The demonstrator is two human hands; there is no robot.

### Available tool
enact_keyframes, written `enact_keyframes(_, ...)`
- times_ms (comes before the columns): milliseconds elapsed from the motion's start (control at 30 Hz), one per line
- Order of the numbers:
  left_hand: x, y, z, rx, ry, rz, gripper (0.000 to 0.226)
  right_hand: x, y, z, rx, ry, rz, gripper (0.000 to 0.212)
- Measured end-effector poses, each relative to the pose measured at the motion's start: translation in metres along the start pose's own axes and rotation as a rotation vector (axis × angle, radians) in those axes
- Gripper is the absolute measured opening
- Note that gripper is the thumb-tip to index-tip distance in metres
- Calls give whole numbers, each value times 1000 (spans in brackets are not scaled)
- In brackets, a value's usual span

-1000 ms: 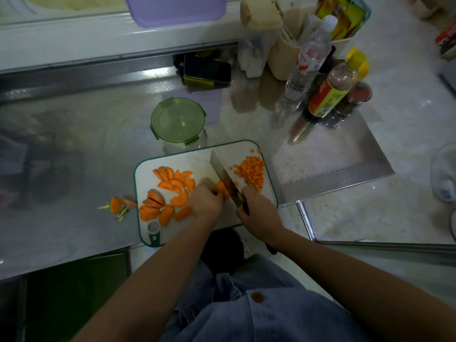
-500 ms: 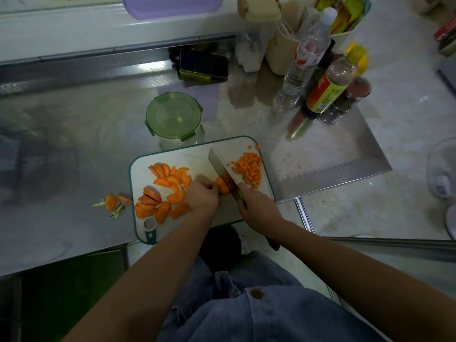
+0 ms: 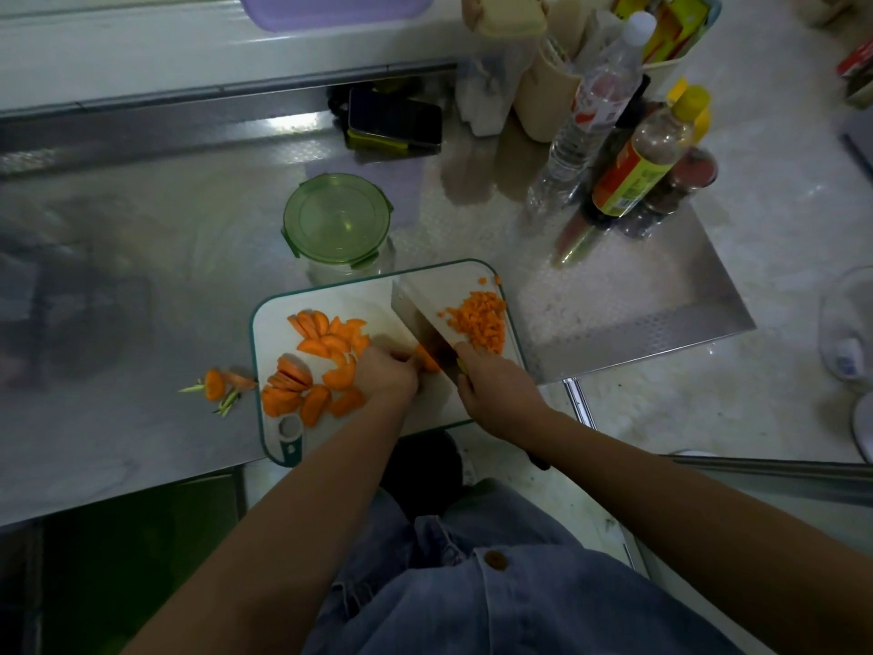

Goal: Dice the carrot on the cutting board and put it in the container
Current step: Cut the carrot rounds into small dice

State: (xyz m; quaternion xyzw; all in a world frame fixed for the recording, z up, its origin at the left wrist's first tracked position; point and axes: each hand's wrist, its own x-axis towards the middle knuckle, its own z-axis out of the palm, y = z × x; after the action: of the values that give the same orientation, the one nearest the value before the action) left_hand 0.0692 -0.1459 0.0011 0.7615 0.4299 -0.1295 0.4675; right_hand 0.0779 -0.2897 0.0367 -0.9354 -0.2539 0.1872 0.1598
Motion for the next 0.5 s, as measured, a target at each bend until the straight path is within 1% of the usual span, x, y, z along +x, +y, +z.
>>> enact_keyframes(200,3,0,-1,1,-23,-5,22,-6,-2,-1,-21,-46,38,45)
enact_keyframes(267,4,1,-2,12,-22,-12,19,-4,-5,-1,-19,-73,58,45)
enact_keyframes(400,6,4,-5,42,-24,-11,15,2,-9,0,-28,-115,81,40)
enact_keyframes(500,8,4,-7,74,-45,-4,20,3,-11,4,-42,-130,101,40)
